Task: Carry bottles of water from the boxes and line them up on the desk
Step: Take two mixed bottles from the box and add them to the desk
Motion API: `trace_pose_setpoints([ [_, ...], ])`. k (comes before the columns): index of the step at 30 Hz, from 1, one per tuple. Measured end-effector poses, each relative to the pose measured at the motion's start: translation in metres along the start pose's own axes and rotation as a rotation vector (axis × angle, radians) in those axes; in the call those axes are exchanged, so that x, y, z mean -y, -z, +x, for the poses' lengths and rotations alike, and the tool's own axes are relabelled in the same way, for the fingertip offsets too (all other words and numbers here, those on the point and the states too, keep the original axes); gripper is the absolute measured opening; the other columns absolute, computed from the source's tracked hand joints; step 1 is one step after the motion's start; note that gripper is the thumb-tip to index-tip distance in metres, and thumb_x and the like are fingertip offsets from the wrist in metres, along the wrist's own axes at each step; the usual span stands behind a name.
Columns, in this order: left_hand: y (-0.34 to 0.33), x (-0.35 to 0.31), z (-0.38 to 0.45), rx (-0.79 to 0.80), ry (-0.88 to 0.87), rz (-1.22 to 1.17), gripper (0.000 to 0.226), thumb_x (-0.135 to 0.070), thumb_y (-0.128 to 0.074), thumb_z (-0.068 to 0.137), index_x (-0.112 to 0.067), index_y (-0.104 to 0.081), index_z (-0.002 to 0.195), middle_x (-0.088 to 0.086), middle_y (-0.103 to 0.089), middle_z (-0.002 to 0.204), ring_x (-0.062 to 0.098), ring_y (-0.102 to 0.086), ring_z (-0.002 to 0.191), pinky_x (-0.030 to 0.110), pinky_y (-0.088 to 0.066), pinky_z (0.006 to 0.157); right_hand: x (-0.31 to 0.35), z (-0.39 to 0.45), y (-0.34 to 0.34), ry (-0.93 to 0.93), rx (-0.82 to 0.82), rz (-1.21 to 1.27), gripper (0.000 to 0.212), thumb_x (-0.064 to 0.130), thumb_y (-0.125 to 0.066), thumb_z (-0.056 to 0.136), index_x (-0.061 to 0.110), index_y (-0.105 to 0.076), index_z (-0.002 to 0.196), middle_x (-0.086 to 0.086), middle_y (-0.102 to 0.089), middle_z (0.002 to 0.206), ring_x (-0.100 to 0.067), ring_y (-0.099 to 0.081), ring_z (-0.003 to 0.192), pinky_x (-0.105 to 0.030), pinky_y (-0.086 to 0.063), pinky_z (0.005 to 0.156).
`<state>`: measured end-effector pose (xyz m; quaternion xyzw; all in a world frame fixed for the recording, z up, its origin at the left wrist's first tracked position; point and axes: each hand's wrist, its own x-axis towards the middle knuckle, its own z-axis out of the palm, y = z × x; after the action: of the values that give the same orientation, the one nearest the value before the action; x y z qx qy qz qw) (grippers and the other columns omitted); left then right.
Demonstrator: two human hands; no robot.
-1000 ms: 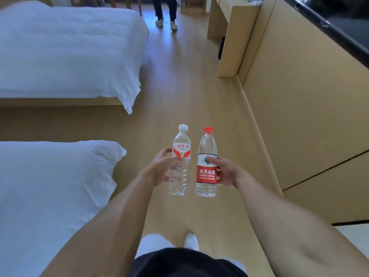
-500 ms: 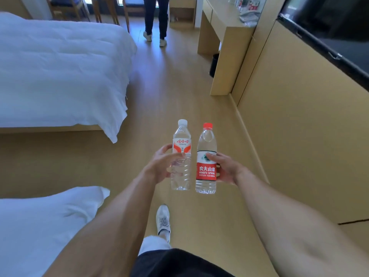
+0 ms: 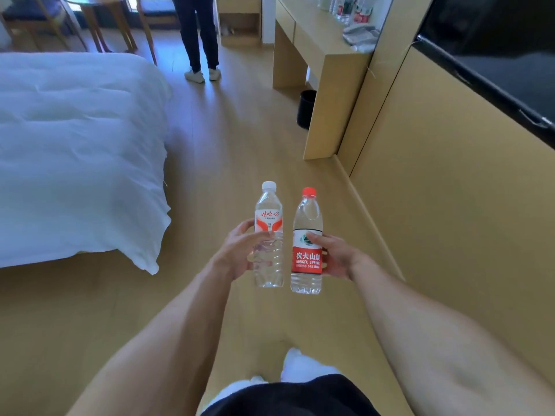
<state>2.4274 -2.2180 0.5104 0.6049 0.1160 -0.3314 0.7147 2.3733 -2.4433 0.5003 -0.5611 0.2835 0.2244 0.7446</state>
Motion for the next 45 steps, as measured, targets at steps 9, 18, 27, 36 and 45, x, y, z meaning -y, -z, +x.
trace_pose_setpoints([
  [9, 0.027, -0.083, 0.127, -0.054, -0.028, -0.008, 0.049, -0.010, -0.079, 0.083, -0.026, -0.061, 0.126, 0.009, -0.076, 0.109, 0.031, -0.072, 0.103, 0.054, -0.060, 0.077, 0.101, 0.137, -0.012, 0.001, 0.067, -0.020, 0.059, 0.032, -0.077, 0.077, 0.009, -0.057, 0.128, -0.007, -0.071, 0.087, -0.022, -0.066, 0.071, -0.042, -0.057, 0.074],
  [18, 0.040, -0.197, 0.276, -0.109, -0.028, -0.059, 0.050, -0.007, -0.077, 0.081, -0.026, -0.061, 0.125, 0.007, -0.078, 0.100, 0.035, -0.069, 0.109, 0.061, -0.054, 0.090, 0.241, 0.282, -0.006, -0.023, 0.131, -0.058, 0.045, 0.031, -0.075, 0.083, 0.013, -0.062, 0.122, -0.007, -0.072, 0.093, -0.024, -0.066, 0.082, -0.040, -0.056, 0.070],
  [27, 0.037, -0.286, 0.396, -0.093, -0.031, -0.134, 0.056, -0.004, -0.075, 0.083, -0.021, -0.058, 0.134, 0.013, -0.075, 0.112, 0.036, -0.070, 0.109, 0.062, -0.055, 0.089, 0.351, 0.385, 0.002, -0.019, 0.106, -0.088, 0.053, 0.032, -0.075, 0.081, 0.011, -0.058, 0.127, -0.016, -0.068, 0.117, -0.033, -0.064, 0.102, -0.052, -0.053, 0.093],
  [36, 0.073, -0.381, 0.544, -0.030, -0.033, -0.122, 0.058, -0.003, -0.075, 0.082, -0.022, -0.058, 0.134, 0.011, -0.076, 0.110, 0.031, -0.071, 0.105, 0.053, -0.059, 0.079, 0.455, 0.511, -0.015, -0.006, 0.061, -0.065, 0.058, 0.030, -0.076, 0.080, 0.009, -0.057, 0.130, -0.022, -0.064, 0.128, -0.038, -0.061, 0.114, -0.056, -0.049, 0.099],
  [45, 0.111, -0.512, 0.683, 0.061, -0.011, -0.016, 0.063, -0.014, -0.080, 0.063, -0.027, -0.066, 0.123, 0.012, -0.074, 0.113, 0.031, -0.068, 0.101, 0.064, -0.048, 0.094, 0.577, 0.637, -0.045, 0.004, 0.009, 0.003, 0.068, 0.034, -0.079, 0.071, 0.007, -0.057, 0.130, -0.024, -0.063, 0.127, -0.036, -0.061, 0.107, -0.059, -0.047, 0.101],
])
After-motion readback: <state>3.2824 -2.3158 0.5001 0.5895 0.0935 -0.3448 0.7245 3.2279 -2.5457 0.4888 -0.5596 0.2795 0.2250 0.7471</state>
